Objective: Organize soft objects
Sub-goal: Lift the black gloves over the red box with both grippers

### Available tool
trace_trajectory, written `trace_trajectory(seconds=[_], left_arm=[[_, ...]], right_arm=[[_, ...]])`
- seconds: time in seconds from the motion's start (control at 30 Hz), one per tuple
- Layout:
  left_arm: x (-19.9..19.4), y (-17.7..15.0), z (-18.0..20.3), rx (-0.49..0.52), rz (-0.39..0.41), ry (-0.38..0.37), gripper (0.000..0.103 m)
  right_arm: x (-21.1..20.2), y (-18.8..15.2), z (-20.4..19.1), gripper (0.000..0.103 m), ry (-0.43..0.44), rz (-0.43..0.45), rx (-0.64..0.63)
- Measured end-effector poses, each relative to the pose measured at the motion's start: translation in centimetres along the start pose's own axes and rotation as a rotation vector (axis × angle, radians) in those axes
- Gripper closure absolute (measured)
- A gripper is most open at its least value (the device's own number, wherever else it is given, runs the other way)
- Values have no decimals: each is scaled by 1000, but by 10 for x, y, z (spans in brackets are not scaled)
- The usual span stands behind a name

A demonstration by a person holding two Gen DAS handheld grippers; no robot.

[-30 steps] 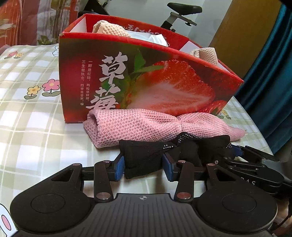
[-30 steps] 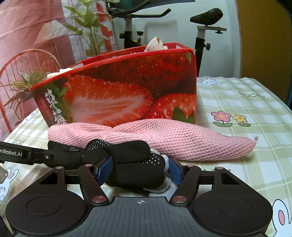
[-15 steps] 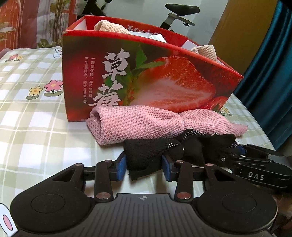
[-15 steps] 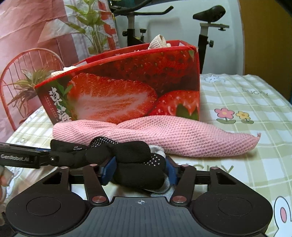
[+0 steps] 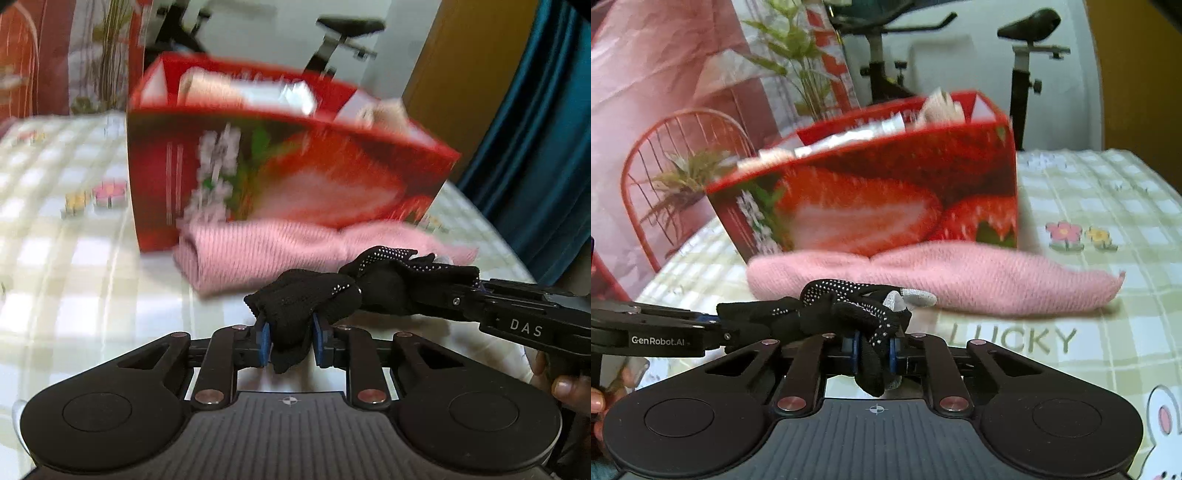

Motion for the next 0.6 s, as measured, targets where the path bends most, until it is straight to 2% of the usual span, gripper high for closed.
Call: trace_trajectory(seconds=[0.27, 0.43, 0.6], left_arm=[[-40, 65, 12, 64, 172, -24, 80], [-37, 107, 11, 43, 215, -26, 80], [-18, 142, -1, 27, 228, -10, 80]], right_arm=[[-20, 69, -12, 90, 43, 140, -29], [-7, 123, -17, 90, 54, 191, -64], [27, 161, -16, 90, 54, 189, -97]])
Point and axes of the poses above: each gripper's, at about its wrist camera, not at the fingertips, and x roughly the way its jaws point, z to its right, y to its top, the point moved 4 cm from there along x, roughly the way its jaws point, and after that the axes turned 8 degrees about z, right-handed, at the moved point
